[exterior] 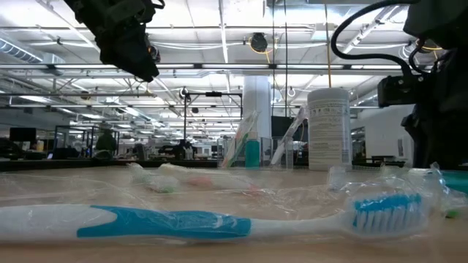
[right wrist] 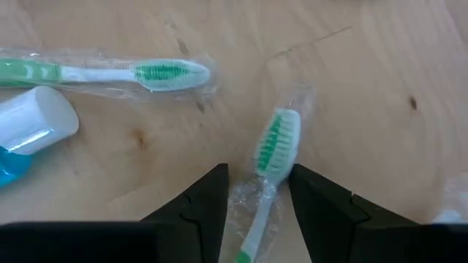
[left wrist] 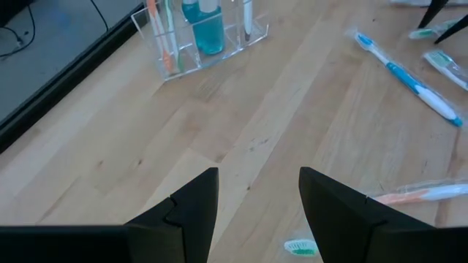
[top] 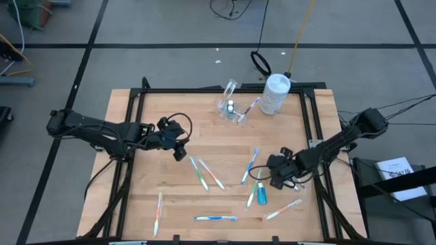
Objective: Pick & Place toothbrushing station
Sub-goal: Put the green toothbrush into the transparent organizer
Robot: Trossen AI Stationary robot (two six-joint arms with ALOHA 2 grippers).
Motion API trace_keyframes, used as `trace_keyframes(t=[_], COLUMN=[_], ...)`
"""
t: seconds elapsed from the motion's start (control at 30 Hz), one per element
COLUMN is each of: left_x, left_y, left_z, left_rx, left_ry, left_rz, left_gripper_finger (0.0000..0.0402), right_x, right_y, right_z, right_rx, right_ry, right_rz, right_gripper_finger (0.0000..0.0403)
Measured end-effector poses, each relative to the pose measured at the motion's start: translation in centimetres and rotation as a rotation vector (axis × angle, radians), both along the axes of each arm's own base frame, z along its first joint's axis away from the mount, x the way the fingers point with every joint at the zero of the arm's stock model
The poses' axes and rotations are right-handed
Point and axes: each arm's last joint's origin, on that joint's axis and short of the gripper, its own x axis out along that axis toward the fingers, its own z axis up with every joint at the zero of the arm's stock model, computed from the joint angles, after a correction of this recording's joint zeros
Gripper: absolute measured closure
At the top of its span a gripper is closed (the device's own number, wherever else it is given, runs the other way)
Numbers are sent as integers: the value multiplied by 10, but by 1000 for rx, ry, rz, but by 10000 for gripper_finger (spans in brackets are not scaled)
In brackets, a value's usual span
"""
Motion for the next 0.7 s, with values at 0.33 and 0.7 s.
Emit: trace_keyframes(t=[0.33, 0.7], left_x=[2, 8], left_y=[0, -1], left_z=[2, 8], left_rx=[2, 30], left_ry=[-34, -103], left_rz=[5, -33], left_gripper_finger=[204, 204], right_x=[5, 25], right_y=[3, -6], right_z=[5, 73], right_rx=[108, -19], right_ry=[-85, -712], right_rz=[-65, -4], right_gripper_finger=[371, 393])
